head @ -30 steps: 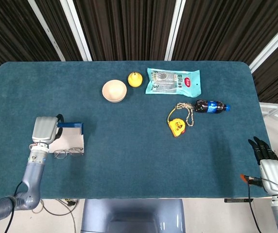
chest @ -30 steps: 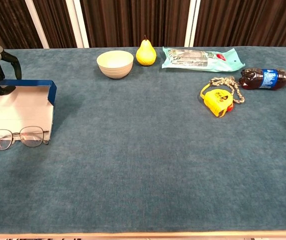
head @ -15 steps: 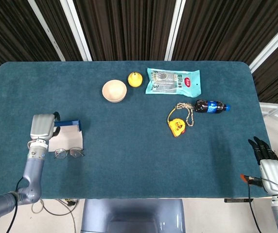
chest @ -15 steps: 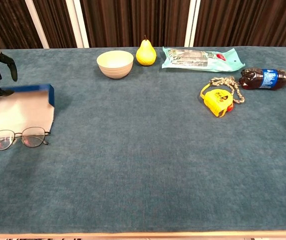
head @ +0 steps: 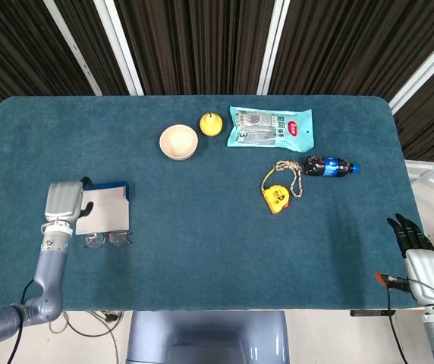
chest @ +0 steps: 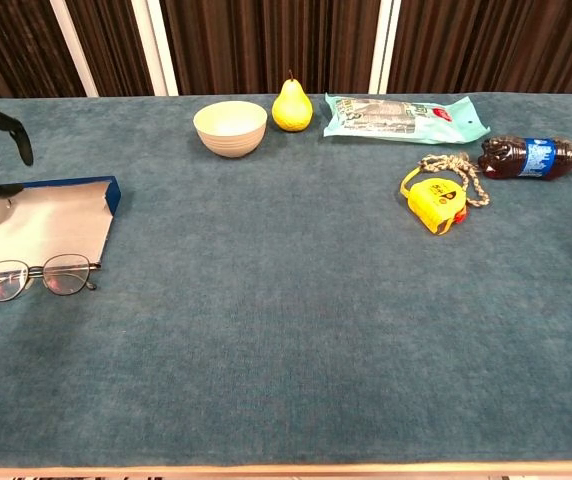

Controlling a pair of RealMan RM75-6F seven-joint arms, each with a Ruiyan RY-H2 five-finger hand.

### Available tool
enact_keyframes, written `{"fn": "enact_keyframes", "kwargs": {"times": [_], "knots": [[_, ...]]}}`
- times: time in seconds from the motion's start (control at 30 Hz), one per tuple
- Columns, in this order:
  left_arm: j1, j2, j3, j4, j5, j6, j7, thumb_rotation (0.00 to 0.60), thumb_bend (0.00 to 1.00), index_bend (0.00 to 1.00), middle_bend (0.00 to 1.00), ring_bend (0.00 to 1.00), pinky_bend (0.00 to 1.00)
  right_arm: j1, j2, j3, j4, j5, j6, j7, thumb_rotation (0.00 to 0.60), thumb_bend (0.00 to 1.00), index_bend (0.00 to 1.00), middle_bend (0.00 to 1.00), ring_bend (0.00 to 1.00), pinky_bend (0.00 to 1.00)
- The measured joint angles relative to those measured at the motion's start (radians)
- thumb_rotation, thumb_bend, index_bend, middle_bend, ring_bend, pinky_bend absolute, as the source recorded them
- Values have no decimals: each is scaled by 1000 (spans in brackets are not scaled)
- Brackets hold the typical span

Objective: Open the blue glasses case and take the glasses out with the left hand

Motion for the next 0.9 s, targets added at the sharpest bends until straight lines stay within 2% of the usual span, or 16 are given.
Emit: {"fn": "enact_keyframes", "kwargs": {"times": [0.17, 0.3, 0.5, 0.9], "knots": [[22, 43, 35, -163, -35, -10, 44, 600, 341, 502, 1000, 936, 1000, 0, 1, -1, -2, -1, 0, 2, 600, 172, 0, 0, 0, 196], [31, 58, 68, -246, -79, -12, 110, 600, 350, 512, 1000, 937, 1000, 0, 3, 0, -3, -1, 0, 6, 600, 172, 0, 0, 0, 196], [33, 42, 83, -268, -143, -7, 154, 600, 354, 518, 1000, 938, 1000, 0, 5, -1, -3, -1, -2, 12, 600, 171, 0, 0, 0, 196], [32, 30, 86, -252, -172, -3, 155, 600, 369, 519, 1000, 938, 1000, 0, 5, -1, -2, -2, -1, 13, 600, 172, 0, 0, 0, 196]]}}
